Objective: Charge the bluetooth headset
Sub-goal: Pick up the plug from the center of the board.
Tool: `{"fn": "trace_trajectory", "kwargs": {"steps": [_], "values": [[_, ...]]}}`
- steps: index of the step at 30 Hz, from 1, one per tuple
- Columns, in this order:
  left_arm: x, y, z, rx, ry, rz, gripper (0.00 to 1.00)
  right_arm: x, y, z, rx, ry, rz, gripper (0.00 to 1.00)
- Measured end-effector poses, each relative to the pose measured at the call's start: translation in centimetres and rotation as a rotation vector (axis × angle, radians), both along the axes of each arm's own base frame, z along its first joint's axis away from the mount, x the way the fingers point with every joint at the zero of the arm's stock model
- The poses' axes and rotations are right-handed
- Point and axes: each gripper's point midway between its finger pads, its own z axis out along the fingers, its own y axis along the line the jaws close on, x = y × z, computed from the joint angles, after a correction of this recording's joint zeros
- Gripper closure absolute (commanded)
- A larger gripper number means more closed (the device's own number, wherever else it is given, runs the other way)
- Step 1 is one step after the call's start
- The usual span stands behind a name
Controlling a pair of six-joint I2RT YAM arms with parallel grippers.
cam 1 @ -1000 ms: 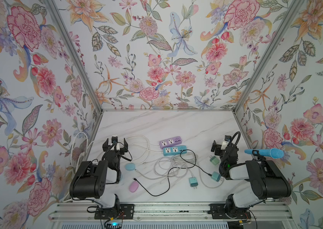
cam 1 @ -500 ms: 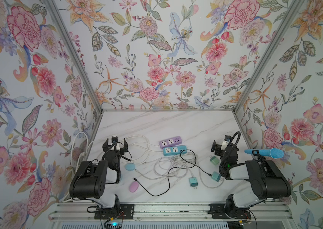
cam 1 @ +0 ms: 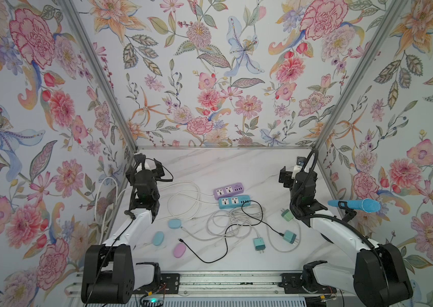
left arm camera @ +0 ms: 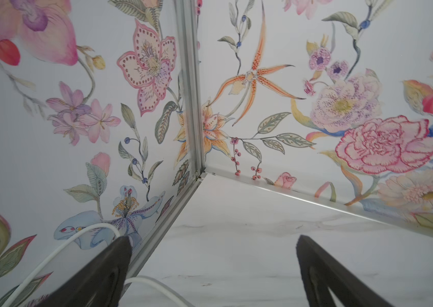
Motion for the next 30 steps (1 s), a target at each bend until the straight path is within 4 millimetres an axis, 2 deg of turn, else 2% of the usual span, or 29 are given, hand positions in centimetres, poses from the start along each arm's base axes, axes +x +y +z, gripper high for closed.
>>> {"fn": "trace_trajectory", "kwargs": {"steps": [3,8,12,15,18,20,27,30], "values": [[-0.1,0.2,0.2,-0.077,0.039,0.024,0.0,-2.0,1.2,-0.9,-0.015,0.067,-0.017,0.01],[-0.6,-1.2,-3.4,-0.18,0.169,-0.031,0.0,-5.5,2.7,-2.2,-0.093,0.183,-0.006,0.01],[-0.5,-3.1,-4.0,-0.208,0.234,-0.083,0.0,-7.4,3.9,-2.5,-0.082,0.256,0.059,0.01],[0.4,-6.9,-2.1,-0.179,0.248,-0.156,0.0,-8.7,4.5,-3.2,-0.067,0.321,0.103,0.01],[0.8,-12.1,-0.2,-0.139,0.246,-0.255,0.0,-9.6,4.7,-4.1,-0.062,0.393,0.128,0.01],[0.8,-15.4,0.4,-0.112,0.256,-0.312,0.0,-10.2,4.6,-4.9,-0.064,0.436,0.139,0.01],[-0.7,-25.8,-0.3,-0.015,0.319,-0.477,0.0,-11.6,3.8,-6.9,-0.086,0.54,0.118,0.01],[-1.5,-30.2,-0.5,0.009,0.332,-0.553,0.0,-12.1,3.9,-7.8,-0.085,0.581,0.128,0.07]]}}
